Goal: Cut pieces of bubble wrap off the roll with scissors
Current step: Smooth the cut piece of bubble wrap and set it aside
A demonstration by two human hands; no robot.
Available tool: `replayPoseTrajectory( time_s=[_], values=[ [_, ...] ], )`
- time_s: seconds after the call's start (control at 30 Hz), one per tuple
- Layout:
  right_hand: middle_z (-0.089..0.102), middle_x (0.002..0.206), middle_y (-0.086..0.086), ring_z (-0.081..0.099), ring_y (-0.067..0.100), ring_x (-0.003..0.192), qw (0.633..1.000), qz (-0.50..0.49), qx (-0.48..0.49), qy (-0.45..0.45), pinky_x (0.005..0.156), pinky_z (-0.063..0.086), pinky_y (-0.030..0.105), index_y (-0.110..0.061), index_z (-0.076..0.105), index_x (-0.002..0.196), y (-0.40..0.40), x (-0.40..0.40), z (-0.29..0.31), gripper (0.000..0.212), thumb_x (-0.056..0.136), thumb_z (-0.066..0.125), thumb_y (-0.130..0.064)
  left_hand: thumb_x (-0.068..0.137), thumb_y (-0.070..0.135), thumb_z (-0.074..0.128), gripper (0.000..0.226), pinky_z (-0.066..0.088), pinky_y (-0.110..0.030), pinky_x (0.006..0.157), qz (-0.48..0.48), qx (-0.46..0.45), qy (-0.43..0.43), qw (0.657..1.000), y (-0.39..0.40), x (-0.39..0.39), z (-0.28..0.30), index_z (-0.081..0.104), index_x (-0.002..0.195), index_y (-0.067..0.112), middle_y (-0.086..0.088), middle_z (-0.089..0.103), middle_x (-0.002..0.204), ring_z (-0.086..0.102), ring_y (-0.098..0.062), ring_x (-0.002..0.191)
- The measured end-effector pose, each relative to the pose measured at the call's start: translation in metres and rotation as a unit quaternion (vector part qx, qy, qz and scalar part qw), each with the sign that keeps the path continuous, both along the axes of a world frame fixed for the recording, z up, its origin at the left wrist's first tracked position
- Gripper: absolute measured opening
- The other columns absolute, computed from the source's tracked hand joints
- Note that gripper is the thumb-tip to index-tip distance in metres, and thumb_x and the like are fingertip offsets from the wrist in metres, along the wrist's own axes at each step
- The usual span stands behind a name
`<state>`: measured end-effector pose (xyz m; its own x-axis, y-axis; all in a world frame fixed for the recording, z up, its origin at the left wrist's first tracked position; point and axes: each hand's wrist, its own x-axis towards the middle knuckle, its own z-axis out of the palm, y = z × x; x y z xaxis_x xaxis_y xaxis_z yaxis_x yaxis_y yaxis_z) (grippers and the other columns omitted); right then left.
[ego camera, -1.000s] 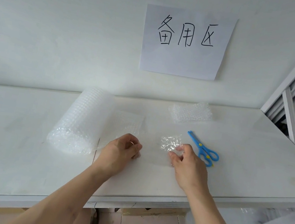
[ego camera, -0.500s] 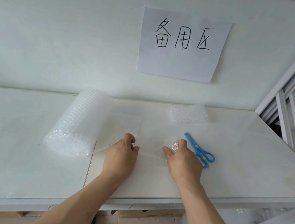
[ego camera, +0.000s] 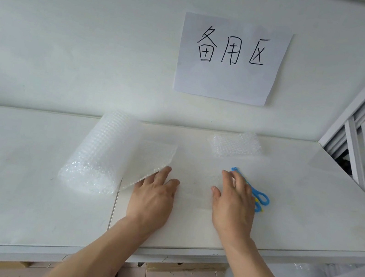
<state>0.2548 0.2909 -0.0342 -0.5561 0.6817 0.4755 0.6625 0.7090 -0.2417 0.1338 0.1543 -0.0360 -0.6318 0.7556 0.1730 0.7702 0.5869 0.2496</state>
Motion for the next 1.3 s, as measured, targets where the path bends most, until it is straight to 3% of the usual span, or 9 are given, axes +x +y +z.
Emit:
replayPoseTrajectory(
  time_s=[0.1,0.2,0.3,0.4,0.57,0.77,1.0,1.17,1.3],
  values=[
    [0.061,0.136,0.003,0.055,0.028,0.127,0.992,0.104,0.053,-0.050,0.099,0.043,0.040,-0.014,0.068,0.119,-0.004,0.000,0.001,0.036,0.097,0.049,-0.033,0.103,0.040,0.022,0.042,0.028,-0.038,0.111,0.009,-0.046,-0.033,0.998,-0.002,-0.002,0.004,0.033,0.144,0.038,0.011,0.019,0.159,0.030,-0.020,0.141],
    [0.025,0.162,-0.008,0.014,0.013,0.151,0.964,0.179,-0.055,-0.187,0.117,0.017,0.034,-0.022,0.036,0.151,-0.008,-0.001,0.011,0.061,0.100,0.017,-0.050,0.103,0.041,0.021,0.047,0.033,-0.038,0.107,0.008,-0.072,-0.049,0.996,-0.002,-0.003,0.008,0.023,0.149,0.037,0.012,0.024,0.158,0.040,-0.021,0.136],
    [-0.006,0.165,-0.014,-0.011,0.007,0.151,0.934,0.166,-0.140,-0.284,0.121,0.002,0.033,-0.025,0.005,0.158,-0.005,-0.001,0.013,0.064,0.101,0.012,-0.055,0.103,0.042,0.019,0.050,0.032,-0.037,0.107,0.005,-0.081,-0.049,0.996,-0.002,-0.005,0.010,0.018,0.152,0.033,0.013,0.023,0.158,0.038,-0.020,0.138],
    [-0.014,0.164,-0.015,-0.016,0.007,0.150,0.925,0.154,-0.155,-0.310,0.121,-0.001,0.035,-0.027,-0.002,0.157,-0.006,-0.002,0.013,0.066,0.100,0.010,-0.057,0.102,0.043,0.017,0.051,0.030,-0.037,0.108,0.001,-0.096,-0.053,0.994,-0.005,-0.009,0.012,0.016,0.152,0.032,0.013,0.024,0.158,0.037,-0.020,0.138],
    [-0.017,0.163,-0.014,-0.017,0.008,0.149,0.918,0.143,-0.174,-0.327,0.122,-0.003,0.036,-0.027,-0.004,0.157,-0.008,-0.004,0.018,0.067,0.099,0.010,-0.058,0.101,0.049,0.018,0.051,0.020,-0.040,0.113,0.004,-0.095,-0.064,0.993,-0.002,-0.010,0.016,0.024,0.149,0.034,0.011,0.018,0.160,0.025,-0.018,0.144],
    [-0.017,0.164,-0.009,-0.017,0.012,0.150,0.925,0.080,-0.188,-0.319,0.120,-0.003,0.039,-0.024,-0.006,0.157,-0.015,0.005,0.017,0.073,0.097,0.009,-0.062,0.100,0.053,0.019,0.051,0.032,-0.039,0.104,-0.002,-0.090,-0.053,0.995,-0.002,-0.007,0.012,0.031,0.143,0.028,0.006,0.039,0.149,0.040,-0.022,0.134],
    [-0.016,0.165,-0.006,-0.012,0.016,0.151,0.927,0.054,-0.219,-0.299,0.122,-0.002,0.041,-0.023,-0.006,0.157,-0.021,0.005,0.018,0.078,0.095,0.012,-0.066,0.100,0.053,0.018,0.058,0.013,-0.045,0.116,0.000,-0.094,-0.023,0.995,-0.001,-0.009,0.008,0.025,0.149,0.023,-0.002,0.024,0.158,0.018,-0.027,0.143],
    [0.038,0.148,0.008,0.033,0.028,0.134,0.962,-0.063,-0.150,-0.220,0.110,0.029,0.038,-0.010,0.039,0.144,-0.034,0.010,0.025,0.085,0.090,0.025,-0.073,0.100,0.052,0.020,0.056,0.016,-0.045,0.114,-0.001,-0.087,-0.014,0.996,0.000,-0.008,0.009,0.031,0.145,0.022,-0.003,0.029,0.155,0.023,-0.028,0.140],
    [0.047,0.132,0.010,0.043,0.029,0.124,0.958,-0.104,-0.199,-0.179,0.094,0.042,0.039,-0.009,0.052,0.129,-0.040,0.006,0.034,0.070,0.090,0.042,-0.066,0.100,0.052,0.017,0.059,0.012,-0.044,0.118,0.007,-0.092,-0.057,0.994,-0.002,-0.004,0.010,0.019,0.152,0.023,-0.003,0.022,0.160,0.015,-0.028,0.146]
  ],
)
